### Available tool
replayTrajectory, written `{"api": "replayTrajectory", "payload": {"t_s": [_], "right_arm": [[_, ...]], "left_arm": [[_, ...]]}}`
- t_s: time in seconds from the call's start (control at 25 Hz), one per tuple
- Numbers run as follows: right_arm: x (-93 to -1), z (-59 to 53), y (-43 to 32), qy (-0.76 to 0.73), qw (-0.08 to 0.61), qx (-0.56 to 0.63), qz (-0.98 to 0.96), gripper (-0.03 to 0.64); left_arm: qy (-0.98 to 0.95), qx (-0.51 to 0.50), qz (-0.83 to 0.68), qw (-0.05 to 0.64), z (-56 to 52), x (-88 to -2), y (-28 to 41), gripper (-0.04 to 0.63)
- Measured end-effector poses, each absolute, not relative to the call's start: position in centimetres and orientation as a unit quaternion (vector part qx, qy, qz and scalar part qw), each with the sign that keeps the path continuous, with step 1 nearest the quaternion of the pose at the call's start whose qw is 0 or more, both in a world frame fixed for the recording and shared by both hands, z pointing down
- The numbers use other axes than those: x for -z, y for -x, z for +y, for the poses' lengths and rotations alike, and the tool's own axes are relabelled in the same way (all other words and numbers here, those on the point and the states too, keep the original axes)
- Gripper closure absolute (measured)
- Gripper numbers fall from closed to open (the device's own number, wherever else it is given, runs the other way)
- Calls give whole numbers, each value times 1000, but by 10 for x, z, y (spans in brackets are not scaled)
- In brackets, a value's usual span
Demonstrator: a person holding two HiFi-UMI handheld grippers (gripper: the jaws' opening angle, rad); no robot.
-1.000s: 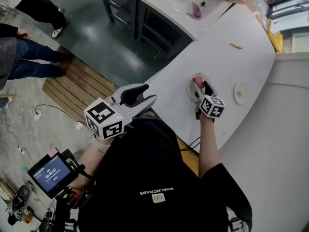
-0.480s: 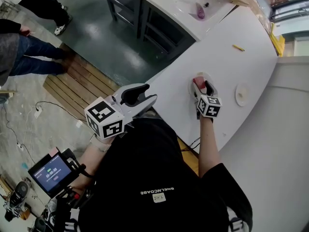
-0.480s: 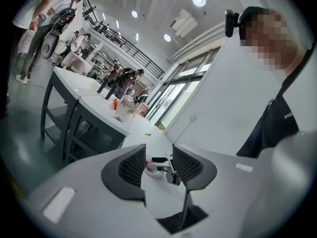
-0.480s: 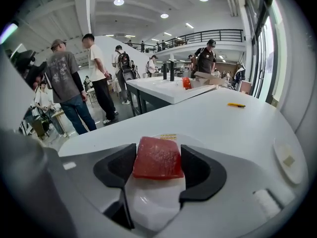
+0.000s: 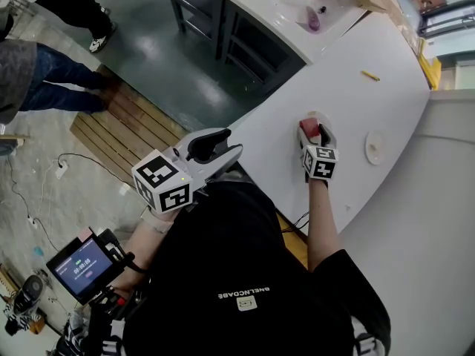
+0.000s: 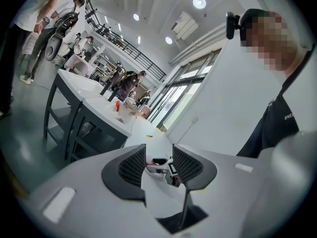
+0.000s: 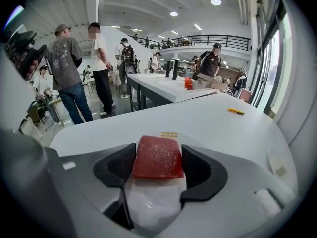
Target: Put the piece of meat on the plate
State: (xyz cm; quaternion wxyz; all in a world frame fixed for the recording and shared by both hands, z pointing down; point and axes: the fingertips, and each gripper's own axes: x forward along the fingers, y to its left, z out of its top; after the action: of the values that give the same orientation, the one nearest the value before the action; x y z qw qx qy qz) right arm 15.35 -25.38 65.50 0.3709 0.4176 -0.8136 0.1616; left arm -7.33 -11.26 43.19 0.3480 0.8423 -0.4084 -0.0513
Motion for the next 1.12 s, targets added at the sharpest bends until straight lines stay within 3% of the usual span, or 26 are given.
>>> {"api": "replayTrajectory", "payload": {"t_s": [0.68, 1.12], "right_arm": [[-645, -260, -147, -423, 342, -179, -820, 299], [-597, -250, -145, -439, 274, -185, -835, 317]], "left_arm": [[-840, 59, -412, 348, -111, -435, 78, 423], [-852, 60, -391, 342, -104, -438, 67, 423]]}}
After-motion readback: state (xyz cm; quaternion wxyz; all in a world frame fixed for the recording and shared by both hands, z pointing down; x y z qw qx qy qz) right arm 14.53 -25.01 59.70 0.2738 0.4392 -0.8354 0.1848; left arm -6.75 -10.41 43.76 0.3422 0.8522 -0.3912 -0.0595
